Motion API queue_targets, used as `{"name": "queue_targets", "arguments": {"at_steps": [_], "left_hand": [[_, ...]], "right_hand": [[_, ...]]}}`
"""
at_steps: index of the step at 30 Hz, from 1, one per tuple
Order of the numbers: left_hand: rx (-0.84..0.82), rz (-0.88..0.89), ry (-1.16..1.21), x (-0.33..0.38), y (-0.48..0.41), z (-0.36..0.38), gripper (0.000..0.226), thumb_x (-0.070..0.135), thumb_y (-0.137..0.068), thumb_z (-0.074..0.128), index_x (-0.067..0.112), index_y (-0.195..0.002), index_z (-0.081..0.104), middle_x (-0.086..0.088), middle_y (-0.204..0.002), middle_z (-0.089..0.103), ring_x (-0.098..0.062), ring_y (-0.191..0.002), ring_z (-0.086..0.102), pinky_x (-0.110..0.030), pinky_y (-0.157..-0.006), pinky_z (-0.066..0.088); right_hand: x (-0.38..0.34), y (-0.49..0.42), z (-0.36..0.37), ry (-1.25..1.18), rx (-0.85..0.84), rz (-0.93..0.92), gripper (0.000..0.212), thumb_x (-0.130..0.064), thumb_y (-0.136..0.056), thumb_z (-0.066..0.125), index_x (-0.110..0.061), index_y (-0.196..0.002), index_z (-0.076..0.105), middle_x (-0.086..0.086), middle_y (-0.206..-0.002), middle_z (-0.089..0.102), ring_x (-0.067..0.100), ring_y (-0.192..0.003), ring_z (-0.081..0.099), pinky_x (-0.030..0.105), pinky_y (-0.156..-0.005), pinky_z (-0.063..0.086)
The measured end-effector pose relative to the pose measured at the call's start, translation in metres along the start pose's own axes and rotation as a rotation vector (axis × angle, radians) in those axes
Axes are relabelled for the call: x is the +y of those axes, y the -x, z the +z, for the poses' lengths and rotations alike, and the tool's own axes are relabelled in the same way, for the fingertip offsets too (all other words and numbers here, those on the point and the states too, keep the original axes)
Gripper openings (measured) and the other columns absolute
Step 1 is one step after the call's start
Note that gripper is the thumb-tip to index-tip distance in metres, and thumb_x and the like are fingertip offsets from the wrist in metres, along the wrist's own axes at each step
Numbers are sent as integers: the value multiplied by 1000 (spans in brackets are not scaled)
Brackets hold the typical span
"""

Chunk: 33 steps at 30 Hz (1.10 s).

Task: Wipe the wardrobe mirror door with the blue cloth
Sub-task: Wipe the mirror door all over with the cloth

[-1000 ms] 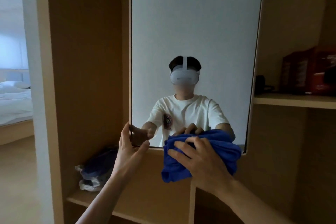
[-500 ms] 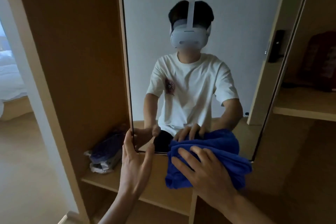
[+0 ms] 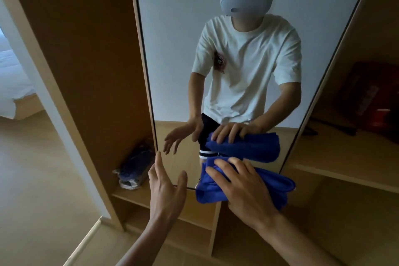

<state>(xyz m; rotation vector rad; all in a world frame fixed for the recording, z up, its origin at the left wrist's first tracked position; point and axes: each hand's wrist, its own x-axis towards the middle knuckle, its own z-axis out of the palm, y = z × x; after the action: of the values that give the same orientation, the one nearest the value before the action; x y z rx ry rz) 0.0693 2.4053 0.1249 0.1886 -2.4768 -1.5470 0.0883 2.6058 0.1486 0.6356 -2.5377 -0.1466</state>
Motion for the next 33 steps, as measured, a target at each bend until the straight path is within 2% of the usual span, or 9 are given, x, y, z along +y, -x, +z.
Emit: {"name": "queue_targets", "arguments": {"at_steps": [2, 6, 10, 17, 23, 29, 31, 33], "left_hand": [[-25, -18, 6, 24, 9, -3, 84, 34, -100, 60, 35, -162, 5, -1, -164, 17, -26, -150, 25, -45, -115, 34], [-100, -16, 9, 64, 28, -11, 75, 30, -101, 59, 36, -161, 14, -1, -155, 31, -20, -146, 31, -40, -115, 36], [-130, -25, 6, 85, 29, -25, 64, 33, -103, 54, 40, -158, 22, 0, -154, 38, -19, -139, 42, -49, -112, 45], [-145, -27, 2, 113, 29, -41, 64, 28, -102, 58, 35, -158, 27, -2, -156, 36, -17, -144, 36, -48, -114, 42], [-65, -5, 18, 130, 1, -65, 74, 33, -102, 58, 34, -161, 15, -4, -163, 25, -28, -147, 34, -51, -113, 41], [-58, 36, 11, 97, -33, -67, 92, 47, -100, 58, 36, -162, -10, 3, -173, 0, -27, -157, 13, -54, -119, 25], [-86, 41, 40, 83, -41, -63, 99, 57, -96, 59, 37, -162, -12, 3, -173, -1, -24, -158, 9, -53, -122, 20], [-116, 36, 63, 71, -46, -58, 103, 66, -85, 53, 42, -161, -11, 5, -173, 1, -24, -158, 12, -55, -121, 22]], "right_hand": [[6, -2, -23, -44, -32, 23, 72, -11, -66, 80, -20, -134, 60, 6, -131, 62, 30, -115, 59, 43, -94, 53], [10, -14, -63, -137, -76, 71, 73, -10, -69, 77, -16, -139, 55, 7, -135, 59, 28, -118, 57, 40, -96, 54], [8, -24, -89, -216, -112, 96, 84, -12, -63, 86, -11, -139, 51, 8, -137, 58, 25, -120, 58, 37, -98, 54], [17, -26, -121, -202, -161, 109, 73, -15, -65, 84, -16, -132, 56, 6, -131, 58, 25, -117, 56, 36, -98, 49], [38, -17, -143, -180, -182, 165, 81, -12, -57, 88, -15, -132, 57, 5, -128, 59, 23, -115, 56, 37, -98, 50], [35, -10, -113, -120, -163, 192, 78, -9, -62, 84, -14, -135, 55, 8, -135, 57, 28, -123, 54, 42, -102, 48], [32, -8, -99, -99, -142, 212, 78, -7, -63, 81, -13, -136, 55, 9, -136, 56, 29, -125, 53, 43, -103, 47], [29, -8, -90, -76, -118, 226, 79, -5, -62, 80, -13, -136, 55, 9, -135, 56, 30, -124, 53, 42, -102, 47]]}}
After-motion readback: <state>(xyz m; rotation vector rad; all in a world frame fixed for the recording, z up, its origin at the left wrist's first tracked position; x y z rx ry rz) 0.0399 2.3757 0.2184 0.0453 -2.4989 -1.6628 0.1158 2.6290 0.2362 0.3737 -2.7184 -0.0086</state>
